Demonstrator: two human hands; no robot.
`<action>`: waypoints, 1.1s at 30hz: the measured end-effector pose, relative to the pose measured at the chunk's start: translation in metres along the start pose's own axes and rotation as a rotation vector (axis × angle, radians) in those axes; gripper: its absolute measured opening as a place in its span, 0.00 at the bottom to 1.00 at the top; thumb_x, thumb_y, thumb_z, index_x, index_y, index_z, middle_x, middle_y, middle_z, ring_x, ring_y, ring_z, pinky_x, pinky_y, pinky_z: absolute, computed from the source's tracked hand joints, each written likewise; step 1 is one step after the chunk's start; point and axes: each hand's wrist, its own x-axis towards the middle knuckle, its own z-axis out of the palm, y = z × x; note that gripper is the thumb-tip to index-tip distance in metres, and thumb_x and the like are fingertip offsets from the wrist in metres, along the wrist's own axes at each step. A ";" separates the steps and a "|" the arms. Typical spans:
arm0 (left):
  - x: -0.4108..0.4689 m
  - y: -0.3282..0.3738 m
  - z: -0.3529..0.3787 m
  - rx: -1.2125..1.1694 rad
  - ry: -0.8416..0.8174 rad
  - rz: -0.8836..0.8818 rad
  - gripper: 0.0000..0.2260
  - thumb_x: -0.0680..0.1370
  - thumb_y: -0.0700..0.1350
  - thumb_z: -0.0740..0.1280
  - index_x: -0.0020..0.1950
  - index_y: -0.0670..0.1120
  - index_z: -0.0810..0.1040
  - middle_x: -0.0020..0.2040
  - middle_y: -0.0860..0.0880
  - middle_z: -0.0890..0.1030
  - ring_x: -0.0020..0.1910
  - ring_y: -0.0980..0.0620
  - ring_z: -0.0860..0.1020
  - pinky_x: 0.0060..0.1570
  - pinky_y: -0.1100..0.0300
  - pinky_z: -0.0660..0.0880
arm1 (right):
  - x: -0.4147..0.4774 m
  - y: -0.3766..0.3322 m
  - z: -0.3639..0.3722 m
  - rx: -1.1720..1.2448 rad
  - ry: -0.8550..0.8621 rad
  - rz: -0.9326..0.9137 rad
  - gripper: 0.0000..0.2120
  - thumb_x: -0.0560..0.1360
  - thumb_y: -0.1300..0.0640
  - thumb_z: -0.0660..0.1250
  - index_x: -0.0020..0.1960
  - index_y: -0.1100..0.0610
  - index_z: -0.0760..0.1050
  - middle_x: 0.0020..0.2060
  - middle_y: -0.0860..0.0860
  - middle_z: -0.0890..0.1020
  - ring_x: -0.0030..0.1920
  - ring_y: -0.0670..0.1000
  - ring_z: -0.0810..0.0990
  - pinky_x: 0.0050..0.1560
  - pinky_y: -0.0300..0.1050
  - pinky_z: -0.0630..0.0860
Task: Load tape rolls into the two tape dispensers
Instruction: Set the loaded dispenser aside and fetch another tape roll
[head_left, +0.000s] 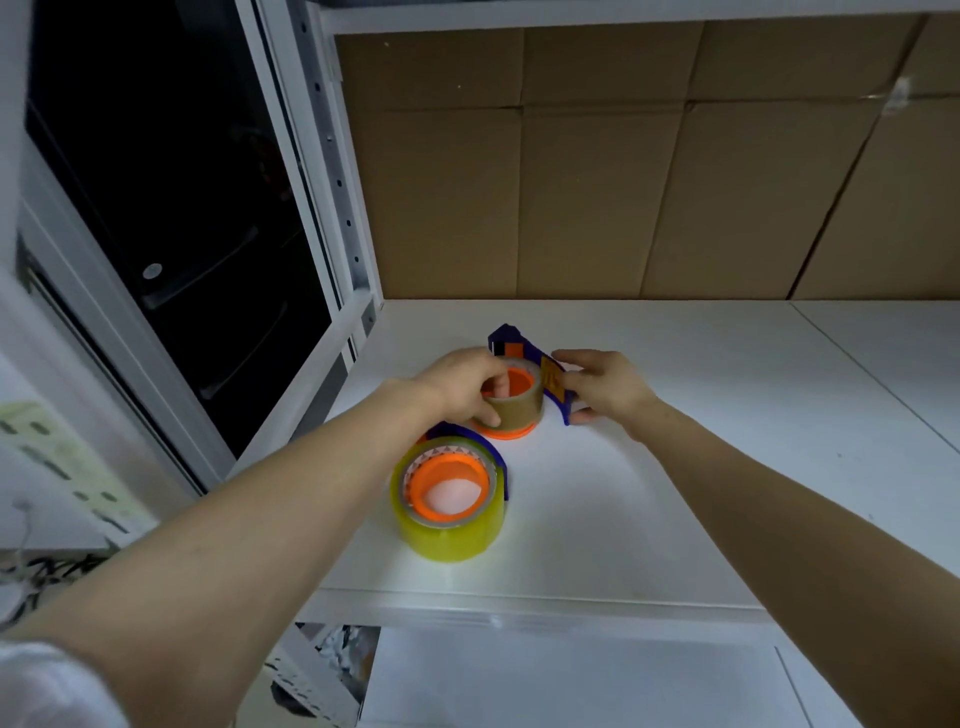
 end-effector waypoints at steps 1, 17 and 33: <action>0.000 0.001 0.000 -0.024 0.014 0.001 0.11 0.69 0.42 0.75 0.43 0.49 0.74 0.48 0.49 0.76 0.50 0.48 0.75 0.50 0.55 0.73 | -0.002 -0.001 0.002 -0.013 -0.018 -0.019 0.21 0.73 0.61 0.61 0.66 0.55 0.72 0.38 0.59 0.81 0.37 0.57 0.79 0.53 0.57 0.80; -0.009 -0.001 -0.025 0.303 0.096 0.200 0.05 0.74 0.44 0.67 0.46 0.51 0.73 0.45 0.52 0.76 0.48 0.49 0.75 0.46 0.55 0.72 | -0.014 -0.001 0.015 -0.560 0.126 -0.236 0.06 0.74 0.58 0.61 0.43 0.58 0.75 0.30 0.51 0.76 0.36 0.54 0.74 0.33 0.41 0.66; -0.038 -0.006 -0.051 -0.388 0.355 0.085 0.11 0.74 0.40 0.70 0.55 0.45 0.77 0.49 0.52 0.76 0.52 0.51 0.76 0.53 0.58 0.73 | -0.027 -0.054 0.030 0.409 0.147 -0.075 0.29 0.71 0.71 0.62 0.70 0.60 0.64 0.51 0.55 0.79 0.53 0.56 0.79 0.59 0.52 0.77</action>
